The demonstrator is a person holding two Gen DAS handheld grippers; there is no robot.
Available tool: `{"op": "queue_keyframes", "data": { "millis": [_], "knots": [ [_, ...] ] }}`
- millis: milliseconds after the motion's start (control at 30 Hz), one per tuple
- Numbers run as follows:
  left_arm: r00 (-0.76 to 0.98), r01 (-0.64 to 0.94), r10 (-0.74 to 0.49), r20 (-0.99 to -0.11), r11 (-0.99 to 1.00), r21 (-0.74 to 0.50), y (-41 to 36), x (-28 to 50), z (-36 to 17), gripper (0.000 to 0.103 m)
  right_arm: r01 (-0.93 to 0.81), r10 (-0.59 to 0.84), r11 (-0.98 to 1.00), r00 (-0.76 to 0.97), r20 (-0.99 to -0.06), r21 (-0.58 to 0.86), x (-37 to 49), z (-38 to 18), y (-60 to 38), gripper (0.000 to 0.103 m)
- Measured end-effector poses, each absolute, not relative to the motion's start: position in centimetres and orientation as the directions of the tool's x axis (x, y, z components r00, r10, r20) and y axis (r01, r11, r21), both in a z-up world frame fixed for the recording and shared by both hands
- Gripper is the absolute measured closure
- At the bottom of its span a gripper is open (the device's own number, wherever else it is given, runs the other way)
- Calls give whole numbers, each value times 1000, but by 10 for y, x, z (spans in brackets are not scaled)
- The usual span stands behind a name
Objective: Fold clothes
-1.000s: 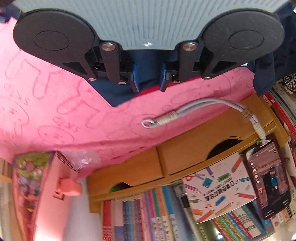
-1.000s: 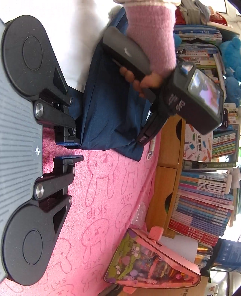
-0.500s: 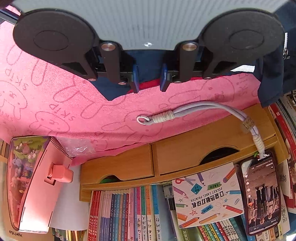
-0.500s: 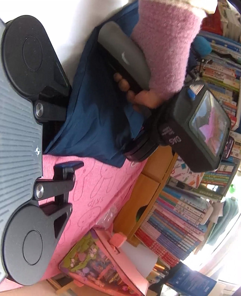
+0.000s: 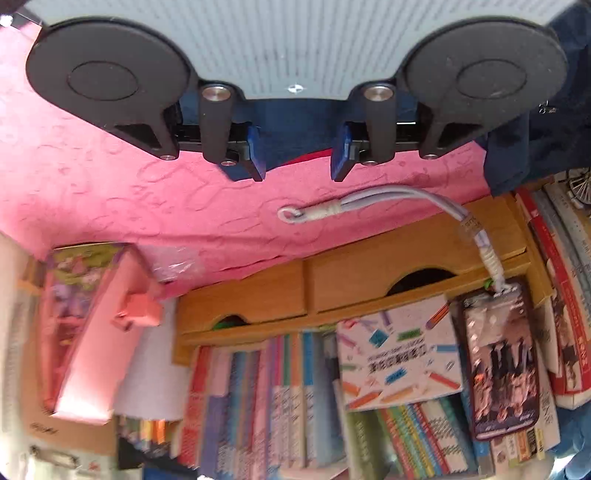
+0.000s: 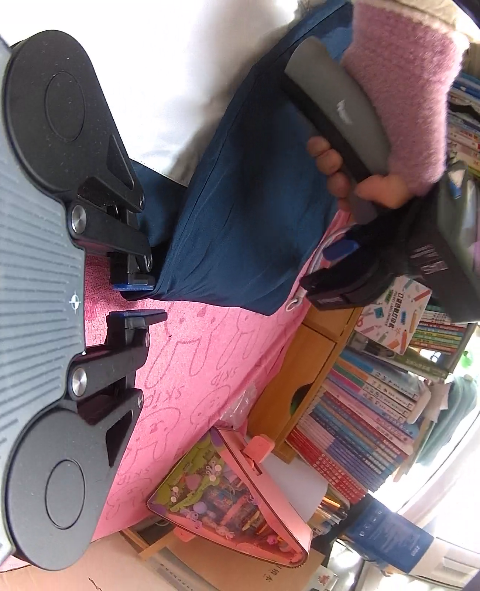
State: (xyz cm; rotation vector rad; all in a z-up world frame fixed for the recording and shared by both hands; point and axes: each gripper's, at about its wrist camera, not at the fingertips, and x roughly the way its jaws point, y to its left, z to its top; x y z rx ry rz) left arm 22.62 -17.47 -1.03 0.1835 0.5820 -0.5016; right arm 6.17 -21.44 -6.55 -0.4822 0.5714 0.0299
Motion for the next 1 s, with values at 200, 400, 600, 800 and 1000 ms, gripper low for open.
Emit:
{"op": "queue_keyframes", "data": {
  "millis": [200, 400, 600, 800, 1000],
  "knots": [
    [576, 754, -457, -677, 618, 224, -206, 173, -35, 65, -169, -97, 885, 844, -527, -434, 61, -66, -214, 91],
    [657, 622, -363, -661, 756, 202, -214, 231, -46, 47, -171, -98, 883, 844, -527, -437, 59, -67, -212, 91],
    [754, 381, -178, -633, 903, 200, -212, 293, -50, 27, -172, -99, 881, 844, -528, -440, 59, -68, -211, 91],
    [800, 280, -135, -584, 946, 165, -187, 289, -27, 50, -174, -92, 887, 842, -531, -429, 58, -68, -213, 91],
    [753, 505, -319, -575, 841, 195, -178, 231, -11, 47, -178, -77, 895, 841, -535, -410, 59, -66, -215, 91]
  ]
}}
